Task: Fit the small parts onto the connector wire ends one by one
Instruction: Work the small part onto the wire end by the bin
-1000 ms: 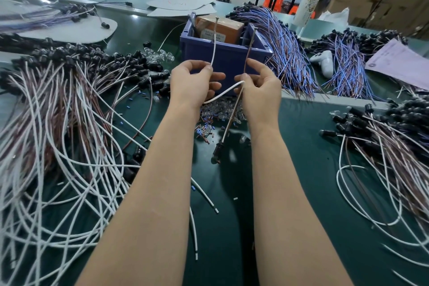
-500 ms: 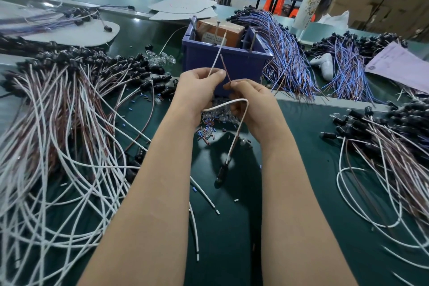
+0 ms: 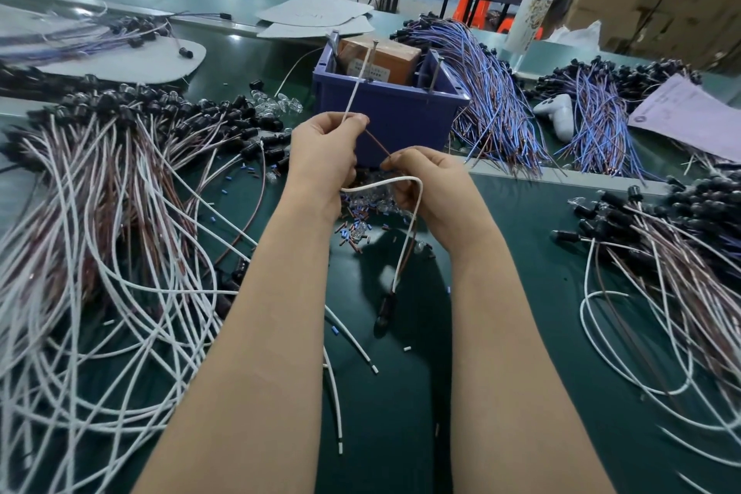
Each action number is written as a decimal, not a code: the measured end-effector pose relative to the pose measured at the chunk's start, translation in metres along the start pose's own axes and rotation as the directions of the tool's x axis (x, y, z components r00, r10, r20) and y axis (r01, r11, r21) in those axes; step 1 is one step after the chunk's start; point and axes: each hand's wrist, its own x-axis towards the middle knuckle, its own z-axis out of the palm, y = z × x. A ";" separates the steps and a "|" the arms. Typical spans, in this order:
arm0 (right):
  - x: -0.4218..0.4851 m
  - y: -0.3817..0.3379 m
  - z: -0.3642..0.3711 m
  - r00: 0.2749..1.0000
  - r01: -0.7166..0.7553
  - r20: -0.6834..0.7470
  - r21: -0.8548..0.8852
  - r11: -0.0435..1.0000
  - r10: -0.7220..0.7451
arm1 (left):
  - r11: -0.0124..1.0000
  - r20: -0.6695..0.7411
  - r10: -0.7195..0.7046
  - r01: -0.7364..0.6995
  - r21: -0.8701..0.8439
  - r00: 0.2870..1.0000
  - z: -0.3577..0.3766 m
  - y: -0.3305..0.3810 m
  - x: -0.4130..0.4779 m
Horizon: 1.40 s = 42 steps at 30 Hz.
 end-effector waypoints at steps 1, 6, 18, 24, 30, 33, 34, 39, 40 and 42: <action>0.000 0.000 0.000 1.000 -0.007 -0.002 -0.001 1.000 0.007 | 1.000 -0.020 -0.003 0.003 -0.010 1.000 0.000 0.000 0.001; -0.001 -0.001 0.000 0.998 -0.039 -0.056 -0.010 0.999 0.038 | 0.998 -0.130 -0.020 0.012 -0.064 0.991 -0.003 -0.001 0.004; -0.008 -0.008 0.000 0.991 -0.074 -0.088 0.266 0.961 0.101 | 1.000 -0.140 0.023 -0.024 -0.007 0.990 -0.001 0.005 0.005; -0.008 -0.011 0.001 0.990 -0.028 -0.124 0.308 0.951 0.069 | 0.998 -0.146 0.057 -0.051 0.047 0.988 -0.002 0.001 0.006; -0.009 -0.012 0.002 0.974 0.066 -0.225 0.331 0.941 0.011 | 0.995 -0.163 0.072 -0.060 0.078 0.984 -0.002 -0.002 0.006; -0.008 -0.011 0.001 0.956 0.095 -0.292 0.340 0.935 0.009 | 0.994 -0.142 0.064 -0.051 0.094 0.988 -0.002 -0.003 0.006; -0.007 -0.011 0.001 0.950 0.103 -0.311 0.340 0.935 0.008 | 0.994 -0.136 0.059 -0.046 0.096 0.989 -0.001 -0.003 0.006; -0.005 -0.009 0.001 0.923 0.170 -0.383 0.329 0.929 -0.033 | 0.991 -0.116 0.049 -0.035 0.126 0.992 -0.001 -0.003 0.003; -0.004 -0.009 0.001 0.919 0.178 -0.392 0.323 0.930 -0.040 | 0.991 -0.114 0.049 -0.035 0.127 0.992 -0.001 -0.003 0.003; -0.004 -0.010 0.003 0.914 0.190 -0.402 0.305 0.933 -0.055 | 0.991 -0.110 0.050 -0.036 0.125 0.993 0.000 -0.003 0.003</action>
